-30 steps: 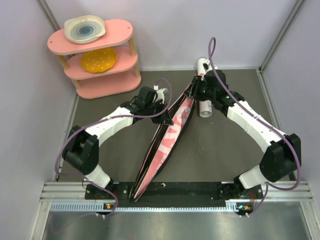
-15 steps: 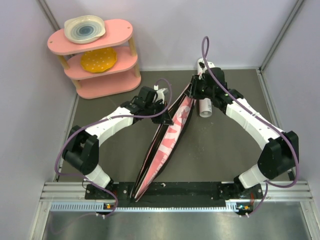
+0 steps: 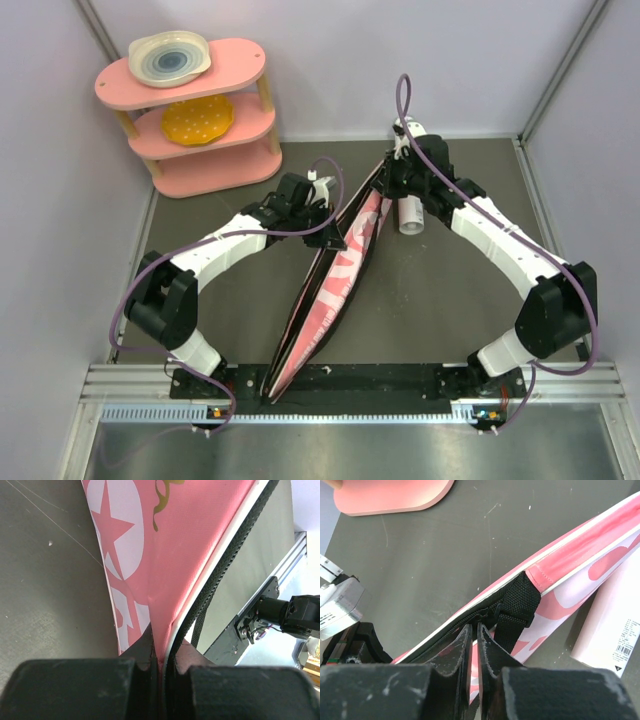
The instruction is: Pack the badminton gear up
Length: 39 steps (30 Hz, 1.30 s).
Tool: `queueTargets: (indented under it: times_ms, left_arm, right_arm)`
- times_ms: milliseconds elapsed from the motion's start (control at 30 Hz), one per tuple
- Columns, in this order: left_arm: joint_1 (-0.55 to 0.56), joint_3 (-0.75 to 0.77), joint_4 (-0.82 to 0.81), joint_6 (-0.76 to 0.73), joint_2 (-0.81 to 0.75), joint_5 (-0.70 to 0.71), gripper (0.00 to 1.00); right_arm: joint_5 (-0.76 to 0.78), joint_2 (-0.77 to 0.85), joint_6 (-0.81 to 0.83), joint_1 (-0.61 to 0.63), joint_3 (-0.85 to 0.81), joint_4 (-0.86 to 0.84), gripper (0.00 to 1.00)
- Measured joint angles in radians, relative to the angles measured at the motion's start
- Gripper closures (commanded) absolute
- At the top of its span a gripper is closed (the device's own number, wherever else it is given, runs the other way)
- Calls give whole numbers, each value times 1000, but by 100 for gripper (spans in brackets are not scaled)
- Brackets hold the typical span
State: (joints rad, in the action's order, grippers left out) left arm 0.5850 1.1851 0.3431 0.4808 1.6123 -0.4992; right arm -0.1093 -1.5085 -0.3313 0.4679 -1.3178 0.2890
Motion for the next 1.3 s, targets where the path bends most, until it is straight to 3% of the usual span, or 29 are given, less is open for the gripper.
queueTargets:
  times_ms: [100,267,700,1300]
  left_arm:
    - [0,0,0,0,0,0,100]
    - [0,0,0,0,0,0,100]
    - [0,0,-1,0,0,0,100]
    - [0,0,0,0,0,6,100]
  right_arm:
    - [-15,0,0,0,1,-16,93]
    - [-17,0,-7,1,2,-22,77]
    - [-13,-6,-79,3,2,-35,65]
    - [69,-31,-333,11,-1,-34,86]
